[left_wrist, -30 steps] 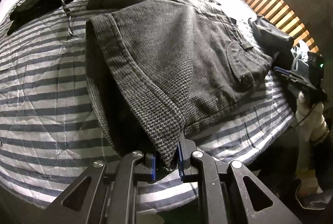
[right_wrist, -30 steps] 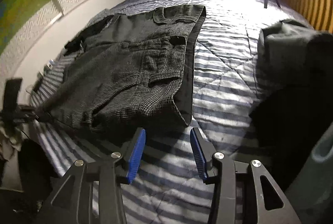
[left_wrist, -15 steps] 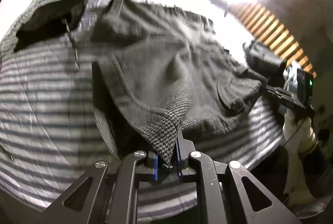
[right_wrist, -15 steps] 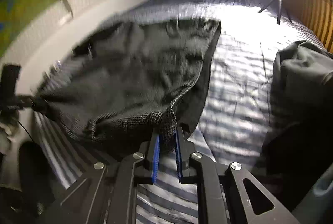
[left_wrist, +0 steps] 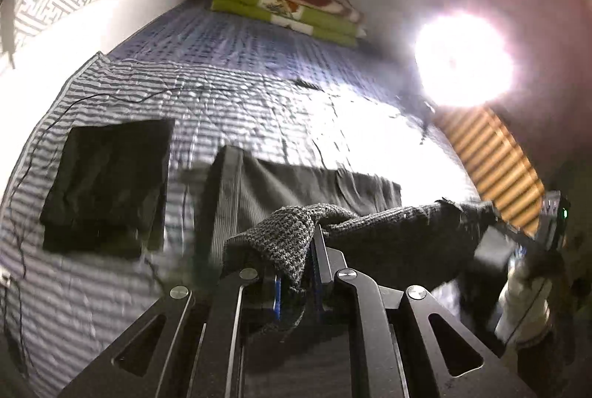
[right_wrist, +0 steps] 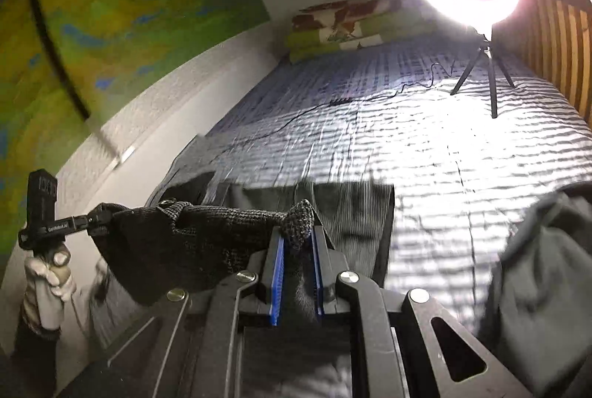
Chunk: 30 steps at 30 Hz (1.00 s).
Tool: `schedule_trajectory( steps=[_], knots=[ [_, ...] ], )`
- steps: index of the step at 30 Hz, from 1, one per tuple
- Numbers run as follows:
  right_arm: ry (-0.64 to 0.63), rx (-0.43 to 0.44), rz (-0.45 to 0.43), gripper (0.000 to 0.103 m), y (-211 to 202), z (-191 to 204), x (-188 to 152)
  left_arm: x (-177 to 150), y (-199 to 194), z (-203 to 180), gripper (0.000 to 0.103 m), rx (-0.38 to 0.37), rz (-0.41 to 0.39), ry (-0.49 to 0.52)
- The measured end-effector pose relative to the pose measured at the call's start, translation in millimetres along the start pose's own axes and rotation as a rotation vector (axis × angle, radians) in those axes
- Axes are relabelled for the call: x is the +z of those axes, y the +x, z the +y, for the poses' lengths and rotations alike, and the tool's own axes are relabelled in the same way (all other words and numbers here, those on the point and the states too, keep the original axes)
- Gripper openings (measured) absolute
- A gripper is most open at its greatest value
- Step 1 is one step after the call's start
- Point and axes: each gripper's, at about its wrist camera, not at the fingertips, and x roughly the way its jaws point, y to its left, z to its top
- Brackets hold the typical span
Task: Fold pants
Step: 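Lift the garment edge with both tools and fold it over the garment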
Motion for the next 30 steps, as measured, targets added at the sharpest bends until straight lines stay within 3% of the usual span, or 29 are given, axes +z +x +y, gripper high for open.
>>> schedule_trajectory(
  steps=[5,9,14,21,25,28,29,30],
  knots=[
    [0.049,-0.067,0.034,0.01,67,-17,45,59,72,24,0.011,0.034,0.037,-0.038],
    [0.09,-0.121,0.081,0.01,121,-36,62,83,132,46,0.011,0.057,0.079,-0.08],
    [0.063,-0.194,0.125,0.01,166,-51,67,93,198,69,0.011,0.063,0.116,-0.135],
    [0.073,-0.236,0.156,0.01,206,-72,79,105,252,90,0.011,0.062,0.116,-0.183],
    [0.08,-0.261,0.215,0.025,221,-84,83,112,277,102,0.014,0.08,0.145,-0.273],
    [0.117,-0.245,0.212,0.026,207,-96,81,115,276,101,0.028,0.063,0.145,-0.268],
    [0.123,-0.237,0.213,0.026,201,-97,78,116,271,99,0.04,0.072,0.135,-0.249],
    [0.123,-0.235,0.208,0.026,193,-98,74,116,263,97,0.046,0.073,0.124,-0.236]
  ],
)
